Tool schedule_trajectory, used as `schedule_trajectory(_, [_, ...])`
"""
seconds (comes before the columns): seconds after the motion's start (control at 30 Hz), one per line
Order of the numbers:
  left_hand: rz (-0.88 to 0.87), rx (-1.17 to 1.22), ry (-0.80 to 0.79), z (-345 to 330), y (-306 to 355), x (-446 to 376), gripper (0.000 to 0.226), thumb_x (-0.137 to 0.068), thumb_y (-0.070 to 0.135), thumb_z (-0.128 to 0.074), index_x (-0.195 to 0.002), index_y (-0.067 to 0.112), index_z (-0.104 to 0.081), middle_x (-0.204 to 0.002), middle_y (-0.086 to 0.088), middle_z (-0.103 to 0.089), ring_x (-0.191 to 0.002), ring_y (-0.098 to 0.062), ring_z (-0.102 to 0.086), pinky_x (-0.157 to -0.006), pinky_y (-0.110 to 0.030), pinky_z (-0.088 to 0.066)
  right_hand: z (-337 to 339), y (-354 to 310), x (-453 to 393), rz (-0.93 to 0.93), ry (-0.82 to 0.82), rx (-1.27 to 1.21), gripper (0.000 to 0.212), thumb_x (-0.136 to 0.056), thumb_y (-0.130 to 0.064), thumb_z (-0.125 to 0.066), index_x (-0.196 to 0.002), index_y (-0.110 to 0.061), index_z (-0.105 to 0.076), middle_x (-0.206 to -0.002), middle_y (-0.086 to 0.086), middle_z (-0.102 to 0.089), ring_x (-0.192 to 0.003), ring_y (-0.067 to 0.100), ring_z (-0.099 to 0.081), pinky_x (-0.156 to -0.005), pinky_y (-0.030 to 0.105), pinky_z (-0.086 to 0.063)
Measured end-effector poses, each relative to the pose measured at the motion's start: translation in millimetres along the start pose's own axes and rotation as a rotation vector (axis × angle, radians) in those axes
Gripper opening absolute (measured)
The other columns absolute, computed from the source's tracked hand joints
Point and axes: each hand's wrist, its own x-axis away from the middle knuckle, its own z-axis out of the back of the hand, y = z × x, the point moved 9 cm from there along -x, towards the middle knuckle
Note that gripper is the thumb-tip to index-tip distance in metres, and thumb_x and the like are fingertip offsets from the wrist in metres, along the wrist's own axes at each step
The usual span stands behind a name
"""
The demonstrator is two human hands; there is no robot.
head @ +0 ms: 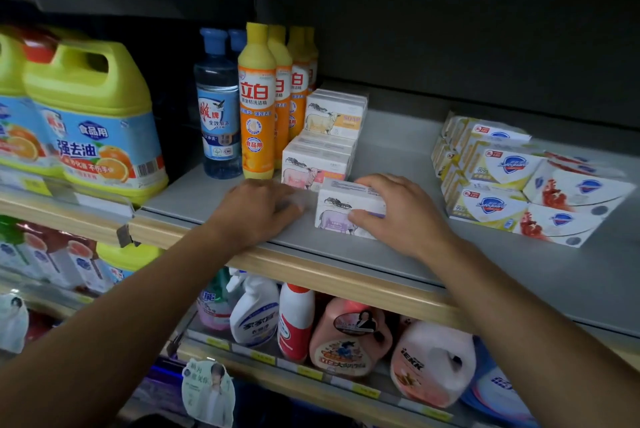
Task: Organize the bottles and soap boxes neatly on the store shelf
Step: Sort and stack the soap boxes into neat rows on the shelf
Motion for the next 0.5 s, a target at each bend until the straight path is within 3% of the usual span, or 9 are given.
schedule_trajectory(0.1, [0.007, -0.139, -0.02, -11, -8, -2, 0.057, -0.092, 0.063, -0.036, -0.128, 0.026, -0.059, -0.135, 0.002, -0.058, -0.124, -0.021, -0.051, -0.106, -0.042, -0.04, 13, -1, -9, 0.002, -0.025, -0.027, 0.044, -0.076, -0.041, -0.076, -0.117, -0.03, -0.064, -0.112, -0.006, -0.065, -0.104, 0.018, -0.056, -0.085, 0.03, -0.042])
schedule_trajectory(0.2, [0.034, -0.126, -0.032, -18, -12, -4, 0.068, -0.086, 0.071, -0.027, -0.135, 0.032, -0.052, -0.143, 0.004, -0.051, -0.132, -0.022, -0.044, -0.111, -0.047, -0.032, 45, -5, -20, 0.021, 0.116, -0.083, 0.046, -0.074, -0.033, -0.081, -0.117, -0.024, -0.067, -0.112, -0.001, -0.066, -0.105, 0.02, -0.057, -0.093, 0.033, -0.044])
schedule_trajectory(0.27, [0.053, -0.108, -0.043, -20, -14, -5, 0.076, -0.079, 0.075, -0.02, -0.136, 0.033, -0.051, -0.144, 0.006, -0.049, -0.134, -0.022, -0.041, -0.111, -0.049, -0.028, 62, -9, -35, 0.036, 0.217, -0.104, 0.047, -0.075, -0.03, -0.081, -0.118, -0.021, -0.067, -0.108, -0.004, -0.063, -0.103, 0.017, -0.057, -0.091, 0.026, -0.041])
schedule_trajectory(0.4, [0.067, -0.085, -0.024, -19, -17, -5, 0.063, -0.084, 0.068, -0.034, -0.135, 0.035, -0.05, -0.143, 0.006, -0.049, -0.133, -0.023, -0.039, -0.11, -0.048, -0.026, 68, -15, -82, 0.027, 0.276, -0.14, 0.046, -0.077, -0.025, -0.079, -0.121, -0.018, -0.067, -0.106, -0.006, -0.051, -0.101, 0.009, -0.052, -0.089, 0.015, -0.036])
schedule_trajectory(0.5, [0.069, -0.063, -0.023, -17, -17, -6, 0.058, -0.085, 0.067, -0.04, -0.132, 0.034, -0.051, -0.139, 0.006, -0.05, -0.129, -0.023, -0.039, -0.107, -0.047, -0.027, 59, -13, -117, 0.015, 0.291, -0.128, 0.046, -0.078, -0.023, -0.077, -0.123, -0.022, -0.064, -0.106, -0.005, -0.049, -0.108, 0.019, -0.053, -0.096, 0.027, -0.041])
